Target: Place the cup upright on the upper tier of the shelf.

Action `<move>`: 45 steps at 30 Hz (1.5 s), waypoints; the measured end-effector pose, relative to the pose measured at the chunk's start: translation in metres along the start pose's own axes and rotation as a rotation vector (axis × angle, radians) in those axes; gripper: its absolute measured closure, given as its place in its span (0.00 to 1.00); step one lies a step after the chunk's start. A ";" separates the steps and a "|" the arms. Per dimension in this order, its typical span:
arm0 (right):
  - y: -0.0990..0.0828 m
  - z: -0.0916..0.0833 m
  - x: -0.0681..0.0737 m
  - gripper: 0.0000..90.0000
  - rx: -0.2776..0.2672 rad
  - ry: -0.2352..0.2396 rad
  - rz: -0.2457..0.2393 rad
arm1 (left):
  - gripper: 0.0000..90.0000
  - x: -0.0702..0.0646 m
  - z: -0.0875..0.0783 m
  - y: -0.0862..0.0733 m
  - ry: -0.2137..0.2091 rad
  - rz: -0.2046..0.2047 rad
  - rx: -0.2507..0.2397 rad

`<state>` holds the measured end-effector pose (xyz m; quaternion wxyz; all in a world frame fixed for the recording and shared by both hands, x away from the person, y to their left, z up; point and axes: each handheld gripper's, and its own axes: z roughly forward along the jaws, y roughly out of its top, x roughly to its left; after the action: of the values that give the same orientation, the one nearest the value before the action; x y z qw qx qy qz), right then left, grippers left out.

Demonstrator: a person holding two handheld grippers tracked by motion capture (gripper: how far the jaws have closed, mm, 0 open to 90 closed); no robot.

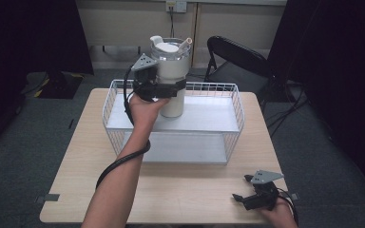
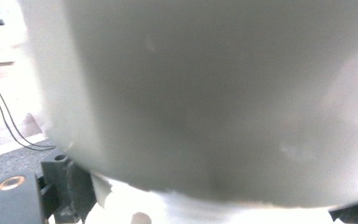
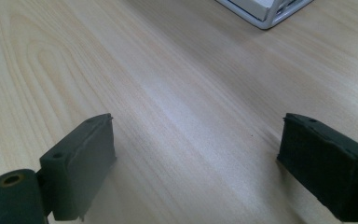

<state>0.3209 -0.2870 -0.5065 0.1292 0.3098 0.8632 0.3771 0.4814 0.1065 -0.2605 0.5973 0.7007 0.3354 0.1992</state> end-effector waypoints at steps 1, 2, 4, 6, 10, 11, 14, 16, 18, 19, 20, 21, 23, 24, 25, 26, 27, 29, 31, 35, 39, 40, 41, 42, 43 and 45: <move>0.000 0.000 0.000 0.11 0.000 0.000 0.000 | 0.11 0.000 0.000 -0.001 0.002 0.005 0.001; 0.000 0.000 0.000 0.11 0.000 0.000 0.000 | 0.11 -0.001 0.000 -0.001 0.001 0.007 0.004; 0.000 0.000 0.000 0.11 0.000 0.000 0.000 | 0.11 -0.001 0.000 -0.001 -0.001 0.007 0.003; 0.000 0.000 0.000 0.11 0.000 0.000 0.000 | 0.11 -0.001 0.000 -0.001 0.000 0.011 0.001; 0.000 0.000 0.000 0.11 0.000 0.000 0.000 | 0.11 0.000 -0.002 -0.003 -0.005 0.001 -0.012; 0.000 0.000 0.000 0.11 0.000 0.000 0.000 | 0.11 0.001 -0.002 -0.004 -0.011 0.005 -0.012; 0.000 0.000 0.000 0.11 0.000 0.000 0.000 | 0.11 0.000 -0.004 -0.004 -0.019 0.018 -0.011; 0.000 0.000 0.000 0.11 0.000 0.000 0.000 | 0.11 -0.001 -0.004 -0.005 -0.018 0.033 -0.015; 0.000 0.000 0.000 0.11 0.000 0.000 0.000 | 0.11 -0.002 -0.005 -0.006 -0.021 0.037 -0.017; 0.000 0.000 0.000 0.11 0.001 0.000 0.000 | 0.11 -0.003 -0.005 -0.007 -0.020 0.051 -0.024; 0.000 0.000 0.000 0.11 0.000 0.000 -0.001 | 0.11 -0.003 -0.005 -0.007 -0.020 0.051 -0.024; 0.000 0.000 0.000 0.11 0.001 0.000 0.000 | 0.10 -0.004 -0.006 -0.009 -0.019 0.056 -0.032; 0.000 0.000 0.000 0.11 0.001 0.000 0.000 | 0.10 -0.006 -0.006 -0.010 -0.023 0.062 -0.043; 0.000 0.000 0.000 0.11 0.001 0.000 0.000 | 0.10 -0.006 -0.007 -0.011 -0.023 0.069 -0.039; 0.000 0.000 0.000 0.11 0.001 0.000 -0.001 | 0.10 -0.007 -0.007 -0.011 -0.026 0.073 -0.040; 0.000 0.000 0.000 0.11 0.001 0.000 -0.001 | 0.10 -0.007 -0.007 -0.011 -0.026 0.073 -0.040; 0.000 0.000 0.000 0.11 0.000 0.000 -0.001 | 0.10 -0.007 -0.007 -0.011 -0.027 0.092 -0.032; 0.000 0.000 0.000 0.11 0.001 0.000 0.001 | 0.10 -0.007 -0.008 -0.013 -0.028 0.075 -0.046; 0.000 0.000 0.000 0.11 0.001 0.000 0.000 | 0.10 -0.007 -0.008 -0.013 -0.027 0.077 -0.047; 0.000 0.000 0.000 0.11 0.001 0.000 0.000 | 0.10 -0.007 -0.008 -0.015 -0.030 0.074 -0.054; 0.000 0.000 0.000 0.11 0.001 0.000 0.000 | 0.09 -0.005 -0.010 -0.021 -0.038 0.039 -0.068; 0.000 0.000 0.000 0.11 0.001 0.000 0.000 | 0.08 -0.004 -0.010 -0.023 -0.041 0.029 -0.066; 0.000 0.000 0.000 0.11 0.001 0.000 0.001 | 0.08 -0.004 -0.010 -0.024 -0.044 0.021 -0.069; 0.000 0.000 0.000 0.11 0.001 0.000 0.000 | 0.07 -0.004 -0.010 -0.024 -0.044 0.021 -0.069; 0.000 0.000 0.000 0.11 0.001 0.000 0.000 | 0.08 -0.005 -0.010 -0.025 -0.039 0.023 -0.075; 0.000 0.000 0.000 0.11 0.001 0.000 0.000 | 0.08 -0.004 -0.011 -0.027 -0.041 0.021 -0.077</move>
<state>0.3207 -0.2870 -0.5065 0.1289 0.3101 0.8634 0.3765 0.4650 0.1129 -0.2837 0.6284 0.6848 0.3077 0.2039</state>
